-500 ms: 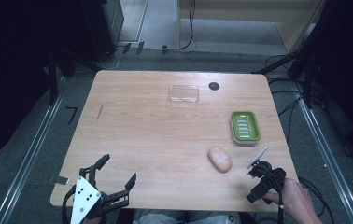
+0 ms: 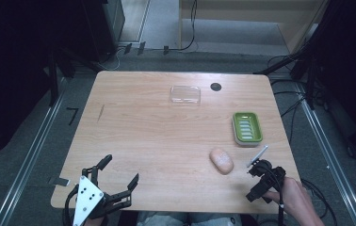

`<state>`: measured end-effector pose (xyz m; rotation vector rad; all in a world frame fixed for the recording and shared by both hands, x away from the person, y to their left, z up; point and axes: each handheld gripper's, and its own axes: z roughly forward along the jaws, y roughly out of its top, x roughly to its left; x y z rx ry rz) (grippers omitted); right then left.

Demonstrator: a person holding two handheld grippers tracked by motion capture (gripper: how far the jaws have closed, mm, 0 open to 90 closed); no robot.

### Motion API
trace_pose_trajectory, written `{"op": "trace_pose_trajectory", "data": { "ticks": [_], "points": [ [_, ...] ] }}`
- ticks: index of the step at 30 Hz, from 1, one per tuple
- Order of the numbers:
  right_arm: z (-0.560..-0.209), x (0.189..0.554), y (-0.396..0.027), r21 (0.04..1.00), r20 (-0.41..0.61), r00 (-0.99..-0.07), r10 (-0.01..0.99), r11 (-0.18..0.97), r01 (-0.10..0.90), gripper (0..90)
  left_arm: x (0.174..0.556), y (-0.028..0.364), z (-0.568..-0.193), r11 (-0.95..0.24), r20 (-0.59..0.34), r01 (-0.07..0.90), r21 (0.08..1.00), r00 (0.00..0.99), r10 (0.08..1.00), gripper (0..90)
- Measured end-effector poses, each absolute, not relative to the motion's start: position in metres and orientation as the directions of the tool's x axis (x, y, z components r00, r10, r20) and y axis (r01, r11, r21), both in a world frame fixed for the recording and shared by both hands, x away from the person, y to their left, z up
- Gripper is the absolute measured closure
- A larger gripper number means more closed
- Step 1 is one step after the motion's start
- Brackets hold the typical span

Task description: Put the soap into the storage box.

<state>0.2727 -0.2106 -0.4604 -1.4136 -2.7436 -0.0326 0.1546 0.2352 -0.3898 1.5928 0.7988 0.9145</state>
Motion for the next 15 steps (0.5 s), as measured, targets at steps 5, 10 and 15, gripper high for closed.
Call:
{"op": "trace_pose_trajectory", "data": {
  "ticks": [5, 10, 15],
  "points": [
    [-0.457, 0.278, -0.207, 0.009, 0.057, -0.582, 0.811, 0.583, 0.813, 0.0, 0.155, 0.236, -0.39, -0.197, 0.156, 0.037, 0.98, 0.478, 0.865, 11.6],
    [-0.452, 0.289, -0.199, 0.027, 0.056, -0.588, 0.807, 0.587, 0.809, 0.0, 0.152, 0.237, -0.39, -0.202, 0.163, 0.029, 0.979, 0.48, 0.862, 11.6],
    [-0.449, 0.293, -0.195, 0.029, 0.053, -0.594, 0.803, 0.593, 0.804, 0.0, 0.152, 0.236, -0.389, -0.202, 0.163, 0.031, 0.979, 0.478, 0.863, 11.5]
  ]
}}
